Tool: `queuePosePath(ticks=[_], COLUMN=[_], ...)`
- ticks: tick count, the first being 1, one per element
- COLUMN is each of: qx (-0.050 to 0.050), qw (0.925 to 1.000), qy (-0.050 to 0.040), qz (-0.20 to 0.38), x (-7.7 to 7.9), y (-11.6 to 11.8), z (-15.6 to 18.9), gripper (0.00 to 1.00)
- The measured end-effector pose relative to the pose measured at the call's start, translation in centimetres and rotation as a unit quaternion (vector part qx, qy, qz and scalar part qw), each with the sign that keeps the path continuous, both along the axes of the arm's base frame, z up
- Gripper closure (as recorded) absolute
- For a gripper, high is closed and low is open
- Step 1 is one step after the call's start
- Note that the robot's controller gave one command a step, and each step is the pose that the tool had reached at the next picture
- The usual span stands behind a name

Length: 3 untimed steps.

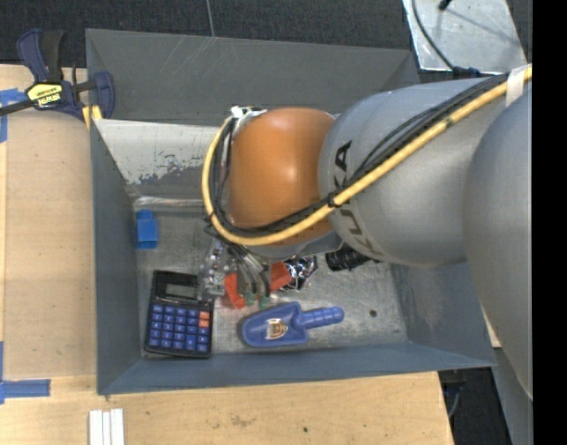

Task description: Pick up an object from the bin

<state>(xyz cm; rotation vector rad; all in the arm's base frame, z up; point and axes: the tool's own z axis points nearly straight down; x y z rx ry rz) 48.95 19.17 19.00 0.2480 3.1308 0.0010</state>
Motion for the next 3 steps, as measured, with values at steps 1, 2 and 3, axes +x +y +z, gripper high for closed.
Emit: queuePosePath(ticks=[1, 2, 3], qx=[0.004, 0.005, 0.005], qw=[0.9999, 1.0000, 1.0000], qy=[-0.0113, -0.0007, -0.0008], qz=[-0.011, -0.008, -0.008], x=[0.25, -0.35, -0.34], y=[-0.28, 0.12, 0.12], z=[-10.93, -10.95, -10.95], gripper=[0.00, 1.00, 1.00])
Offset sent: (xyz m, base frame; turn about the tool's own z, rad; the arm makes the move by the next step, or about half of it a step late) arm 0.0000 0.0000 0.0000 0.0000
